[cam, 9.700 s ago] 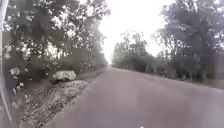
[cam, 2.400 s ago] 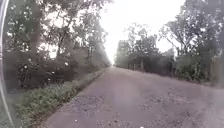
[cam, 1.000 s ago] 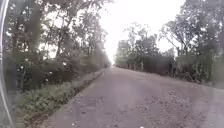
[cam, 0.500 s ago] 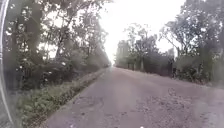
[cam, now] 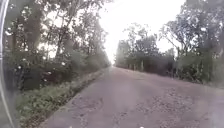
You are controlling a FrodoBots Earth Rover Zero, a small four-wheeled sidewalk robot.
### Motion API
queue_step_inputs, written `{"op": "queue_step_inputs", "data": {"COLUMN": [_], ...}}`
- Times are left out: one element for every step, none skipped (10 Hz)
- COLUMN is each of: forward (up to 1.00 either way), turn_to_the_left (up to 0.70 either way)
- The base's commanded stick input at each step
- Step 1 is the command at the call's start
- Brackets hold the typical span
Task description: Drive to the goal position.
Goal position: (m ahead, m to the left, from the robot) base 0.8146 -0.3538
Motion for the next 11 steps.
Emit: {"op": "queue_step_inputs", "data": {"forward": [0.10, 0.10, 0.10, 0.10, 0.10, 0.10, 0.10, 0.10, 0.10, 0.10, 0.10], "turn_to_the_left": [0.01, 0.01, 0.01, 0.01, 0.01, 0.01, 0.01, 0.01, 0.01, 0.01, 0.01]}}
